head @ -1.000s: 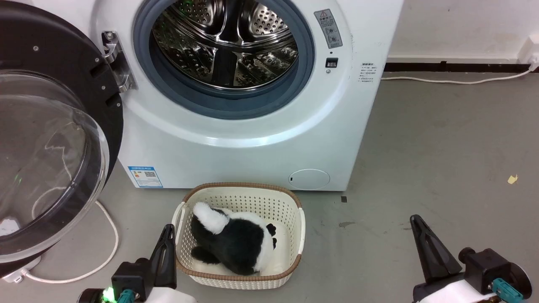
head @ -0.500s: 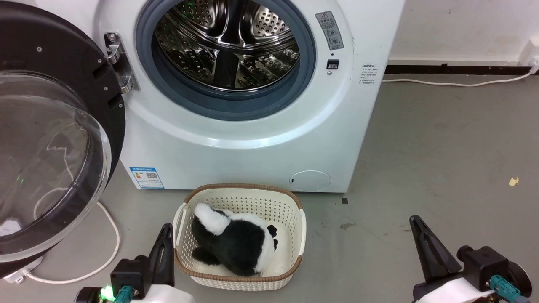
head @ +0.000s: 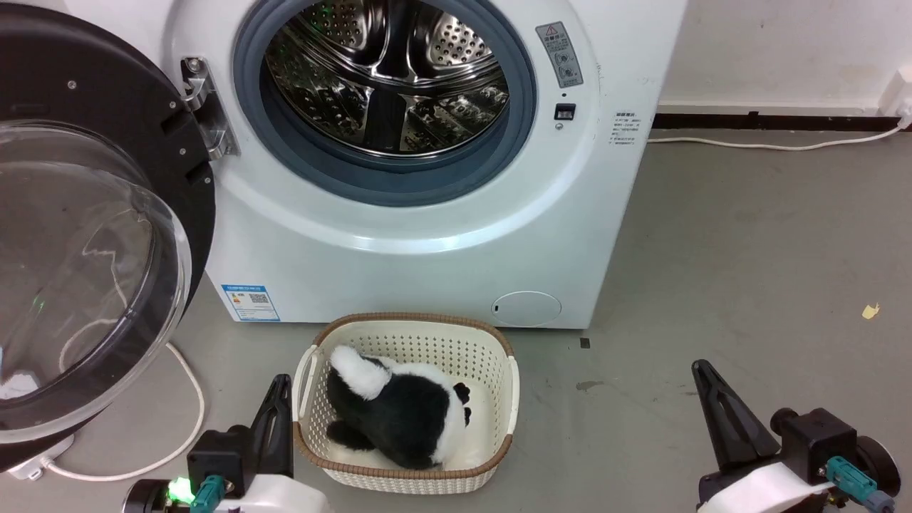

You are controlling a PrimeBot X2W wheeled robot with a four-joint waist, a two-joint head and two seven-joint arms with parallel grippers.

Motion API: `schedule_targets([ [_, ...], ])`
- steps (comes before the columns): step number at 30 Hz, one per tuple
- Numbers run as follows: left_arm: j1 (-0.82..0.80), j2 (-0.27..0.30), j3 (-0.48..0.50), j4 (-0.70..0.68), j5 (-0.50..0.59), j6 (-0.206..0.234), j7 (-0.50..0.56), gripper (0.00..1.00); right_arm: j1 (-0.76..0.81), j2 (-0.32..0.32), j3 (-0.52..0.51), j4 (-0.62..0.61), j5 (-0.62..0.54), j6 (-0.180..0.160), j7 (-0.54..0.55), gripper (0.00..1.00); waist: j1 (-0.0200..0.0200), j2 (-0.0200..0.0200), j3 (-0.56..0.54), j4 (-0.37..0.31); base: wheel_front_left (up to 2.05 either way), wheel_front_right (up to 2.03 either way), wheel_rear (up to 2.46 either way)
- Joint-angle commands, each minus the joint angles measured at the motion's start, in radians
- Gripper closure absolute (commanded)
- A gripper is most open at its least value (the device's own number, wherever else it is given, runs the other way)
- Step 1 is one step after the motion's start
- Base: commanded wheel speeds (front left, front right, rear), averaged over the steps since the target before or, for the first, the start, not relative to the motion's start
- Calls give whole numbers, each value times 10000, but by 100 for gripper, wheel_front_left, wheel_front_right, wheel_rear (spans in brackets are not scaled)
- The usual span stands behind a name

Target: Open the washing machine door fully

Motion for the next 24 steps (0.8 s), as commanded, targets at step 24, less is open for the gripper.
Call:
schedule_targets([
  [24, -333, -120, 274, -165, 361, -232, 559, 100, -222, 41, -60, -102, -262, 6, 576, 100, -1, 0, -106, 67, 0, 0, 0],
])
